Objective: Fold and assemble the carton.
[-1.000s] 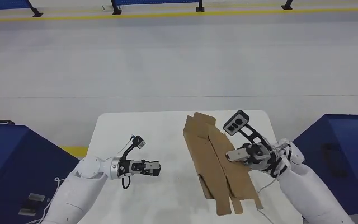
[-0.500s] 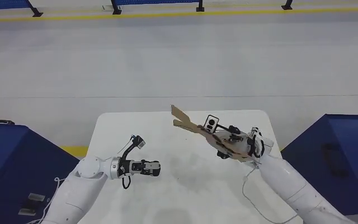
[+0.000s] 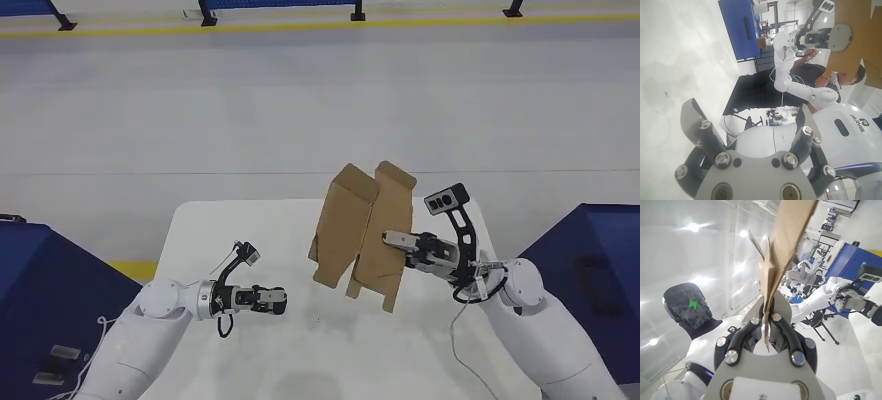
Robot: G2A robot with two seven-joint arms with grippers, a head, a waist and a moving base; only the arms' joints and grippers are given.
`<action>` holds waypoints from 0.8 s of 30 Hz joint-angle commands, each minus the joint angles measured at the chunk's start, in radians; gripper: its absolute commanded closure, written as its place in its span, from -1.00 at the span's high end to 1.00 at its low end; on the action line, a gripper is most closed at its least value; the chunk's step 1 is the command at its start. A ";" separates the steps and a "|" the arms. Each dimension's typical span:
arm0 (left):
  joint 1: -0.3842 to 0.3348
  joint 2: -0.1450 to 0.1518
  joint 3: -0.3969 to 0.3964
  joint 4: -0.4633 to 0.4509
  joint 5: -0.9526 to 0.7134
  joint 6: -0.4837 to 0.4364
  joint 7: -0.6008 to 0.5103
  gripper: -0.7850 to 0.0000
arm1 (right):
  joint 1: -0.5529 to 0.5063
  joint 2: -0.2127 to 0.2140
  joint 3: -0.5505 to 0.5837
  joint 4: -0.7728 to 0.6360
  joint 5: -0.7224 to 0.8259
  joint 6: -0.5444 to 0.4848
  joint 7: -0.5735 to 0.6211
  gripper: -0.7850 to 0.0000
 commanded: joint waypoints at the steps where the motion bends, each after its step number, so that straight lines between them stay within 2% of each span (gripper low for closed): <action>1: 0.000 0.000 0.000 0.000 0.000 0.000 0.000 1.00 | 0.000 0.000 0.000 0.000 -0.002 0.000 0.000 -1.00; 3: 0.000 0.001 -0.011 0.007 -0.003 0.001 0.029 1.00 | 0.000 0.000 0.000 0.000 -0.002 0.000 0.000 -1.00; 5: 0.014 0.006 -0.058 0.010 -0.093 0.023 0.065 1.00 | 0.001 0.005 0.019 -0.008 -0.134 0.019 -0.051 -1.00; 7: 0.033 0.016 -0.134 -0.001 -0.241 0.051 0.042 1.00 | -0.007 0.011 0.034 -0.038 -0.228 0.080 -0.070 -1.00; 9: 0.056 0.028 -0.200 -0.039 -0.297 0.058 0.031 1.00 | -0.009 0.018 0.056 -0.045 -0.248 0.151 -0.032 -1.00; 12: 0.106 0.042 -0.268 -0.162 -0.285 0.072 0.057 1.00 | -0.007 0.029 0.082 -0.062 -0.347 0.249 0.008 -1.00; 14: 0.142 0.048 -0.287 -0.268 -0.254 0.101 0.080 1.00 | -0.009 0.032 0.087 -0.076 -0.397 0.263 0.016 -1.00; 19: 0.195 0.053 -0.265 -0.456 -0.054 0.182 0.187 1.00 | -0.018 0.033 0.061 -0.127 -0.539 0.275 0.010 -1.00; 21: 0.198 0.051 -0.242 -0.486 -0.018 0.207 0.220 0.80 | -0.020 0.033 0.050 -0.137 -0.558 0.265 0.018 -1.00; 22: 0.196 0.049 -0.229 -0.489 -0.008 0.222 0.230 0.63 | -0.021 0.032 0.045 -0.141 -0.564 0.261 0.026 -1.00; 23: 0.191 0.048 -0.215 -0.489 0.006 0.237 0.239 0.34 | -0.022 0.032 0.042 -0.141 -0.562 0.258 0.030 -1.00; 24: 0.183 0.046 -0.198 -0.489 0.031 0.254 0.244 0.27 | -0.023 0.031 0.041 -0.142 -0.560 0.255 0.032 -1.00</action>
